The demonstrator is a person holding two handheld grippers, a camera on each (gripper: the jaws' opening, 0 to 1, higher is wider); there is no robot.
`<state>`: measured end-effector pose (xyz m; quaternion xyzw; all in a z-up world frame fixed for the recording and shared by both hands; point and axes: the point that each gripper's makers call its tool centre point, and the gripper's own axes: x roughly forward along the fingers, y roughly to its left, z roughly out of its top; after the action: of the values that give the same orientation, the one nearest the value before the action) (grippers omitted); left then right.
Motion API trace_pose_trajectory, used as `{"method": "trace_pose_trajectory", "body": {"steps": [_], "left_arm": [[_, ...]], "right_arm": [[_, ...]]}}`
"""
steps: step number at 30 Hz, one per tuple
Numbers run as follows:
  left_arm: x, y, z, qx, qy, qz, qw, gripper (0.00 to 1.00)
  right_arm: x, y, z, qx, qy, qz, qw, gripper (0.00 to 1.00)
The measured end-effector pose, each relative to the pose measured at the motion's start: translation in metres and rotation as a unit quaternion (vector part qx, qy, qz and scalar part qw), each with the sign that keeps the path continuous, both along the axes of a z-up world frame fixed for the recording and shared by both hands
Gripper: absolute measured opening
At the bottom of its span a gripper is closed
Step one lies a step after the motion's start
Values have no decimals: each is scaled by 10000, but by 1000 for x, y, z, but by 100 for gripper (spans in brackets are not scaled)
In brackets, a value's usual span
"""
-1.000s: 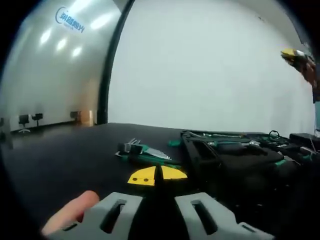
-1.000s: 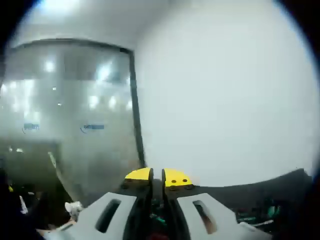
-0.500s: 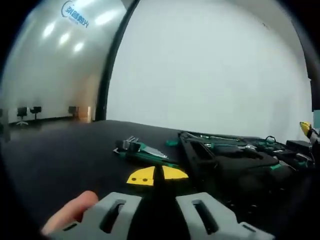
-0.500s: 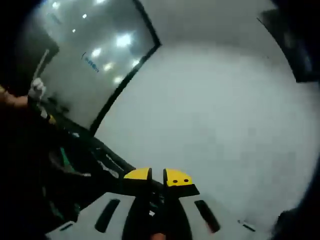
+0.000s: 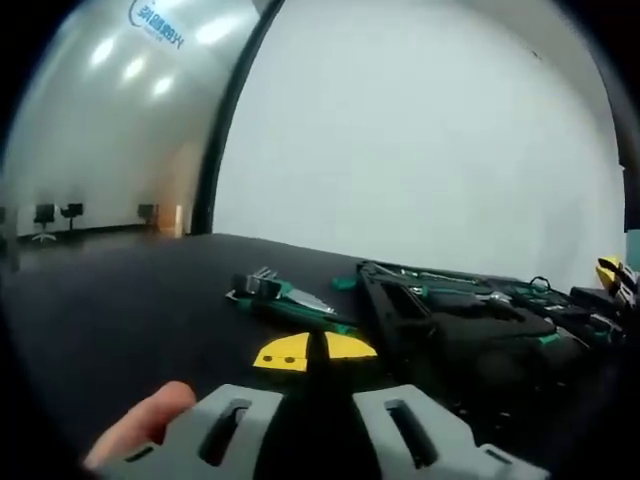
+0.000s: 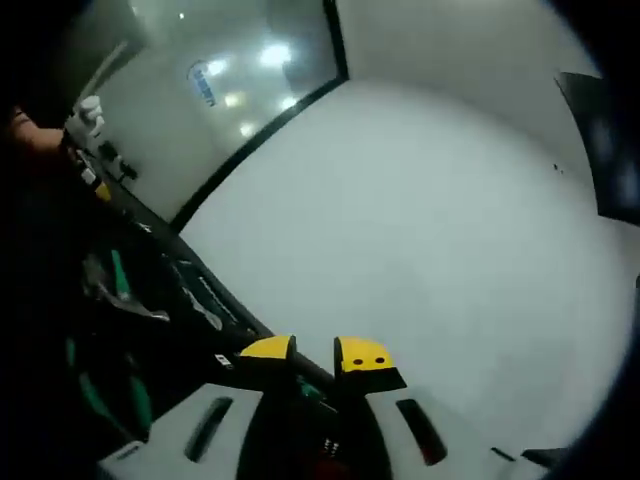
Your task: Pick up the tools and put them into their designated positions in the toolbox.
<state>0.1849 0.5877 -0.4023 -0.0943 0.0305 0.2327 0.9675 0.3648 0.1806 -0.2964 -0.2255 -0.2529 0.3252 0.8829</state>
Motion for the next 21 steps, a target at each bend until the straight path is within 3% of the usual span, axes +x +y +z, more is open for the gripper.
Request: {"method": "trace_pose_trajectory", "body": {"steps": [4,6,8,9,11,14,16,18,21], "left_arm": [[-2,2,-3,6,258,133,9996,7],[-3,4,-5,-250,405,176,9987,7],[-1,17,21,-386,-121,267,9988,7],[-2,27,31,-311,-244,371,9985,8],[4,48,44,61,33,387,9992,8],[20,73,45,-197,91,258,9994,12],[28,89,36,-448,314,275,9981,13],[35,97,26,-476,589,227,9969,13],[45,102,24,-404,682,97,9968,14]], "right_arm": [[1,-1,0,49,34,-15,10000,13],[1,-1,-1,-7,-7,-32,10000,14],[-1,1,-1,-49,-56,-7,10000,14],[-1,1,-2,-60,-56,-1,10000,14],[0,1,-2,-80,-59,-10,9999,14],[4,1,-1,15,-13,41,10000,14],[4,0,-1,42,21,36,10000,14],[4,-1,-1,66,36,45,10000,14],[4,0,-1,30,-8,46,10000,14]]}}
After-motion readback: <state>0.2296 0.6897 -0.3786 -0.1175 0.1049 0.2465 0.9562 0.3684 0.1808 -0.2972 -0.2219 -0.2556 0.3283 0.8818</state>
